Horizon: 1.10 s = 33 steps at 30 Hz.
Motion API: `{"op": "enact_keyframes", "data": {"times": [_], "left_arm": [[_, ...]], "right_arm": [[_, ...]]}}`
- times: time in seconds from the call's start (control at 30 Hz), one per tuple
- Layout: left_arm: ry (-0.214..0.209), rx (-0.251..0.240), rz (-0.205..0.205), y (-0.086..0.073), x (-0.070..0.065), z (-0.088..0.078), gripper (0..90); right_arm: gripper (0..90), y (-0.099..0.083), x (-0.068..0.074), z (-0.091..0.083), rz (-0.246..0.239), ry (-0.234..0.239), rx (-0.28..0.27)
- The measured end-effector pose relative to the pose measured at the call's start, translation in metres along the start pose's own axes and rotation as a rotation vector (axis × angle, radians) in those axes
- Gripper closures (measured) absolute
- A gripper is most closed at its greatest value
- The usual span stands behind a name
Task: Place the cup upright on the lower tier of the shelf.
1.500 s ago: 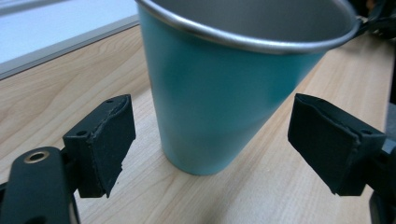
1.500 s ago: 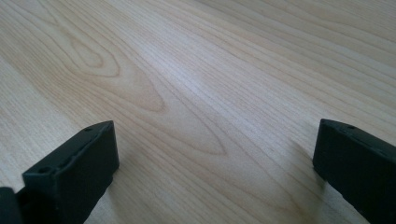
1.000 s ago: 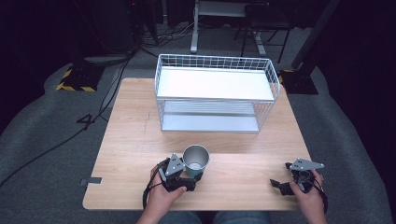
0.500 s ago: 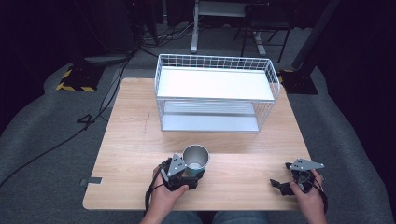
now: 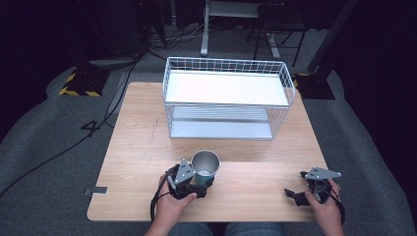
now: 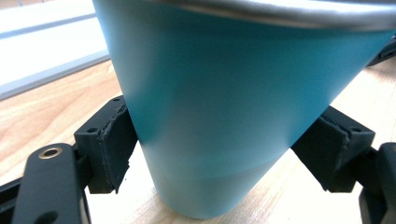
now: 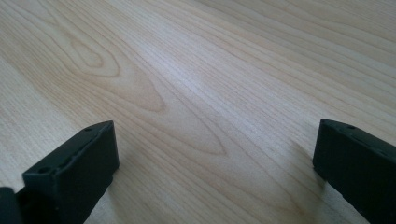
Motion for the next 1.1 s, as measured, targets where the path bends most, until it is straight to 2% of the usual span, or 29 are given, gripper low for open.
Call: {"op": "enact_keyframes", "data": {"times": [0.17, 0.23, 0.47, 0.63, 0.8, 1.1], "left_arm": [[-0.005, -0.004, 0.006, 0.010, 0.002, -0.002, 20.1], [-0.013, -0.022, 0.012, 0.018, 0.002, -0.002, 20.1], [-0.019, -0.050, 0.010, 0.032, 0.005, 0.000, 20.1], [-0.015, -0.056, -0.019, 0.043, 0.015, 0.007, 20.1], [-0.003, -0.064, -0.013, 0.051, 0.022, 0.013, 20.1], [-0.004, -0.086, -0.041, 0.061, 0.036, 0.028, 20.1]], "right_arm": [[0.2, 0.000, 0.000, 0.000, 0.003, 0.002, 0.002], [0.2, 0.000, 0.000, 0.000, 0.002, 0.002, 0.002], [0.2, 0.000, 0.000, 0.000, 0.002, 0.002, 0.002], [0.2, 0.000, 0.000, 0.000, 0.002, 0.002, 0.002], [0.2, 0.000, 0.000, 0.000, 0.002, 0.002, 0.002], [0.2, 0.000, 0.000, 0.000, 0.002, 0.002, 0.002]]}}
Point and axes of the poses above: each handheld gripper's, and its own axes: z roughly forward along the jaws, y roughly out of its top, x roughly to its left, the point moved 2 cm from there along z, roughly forward along the jaws, and after that the axes turned 11 degrees about z, right-handed, at the moved point
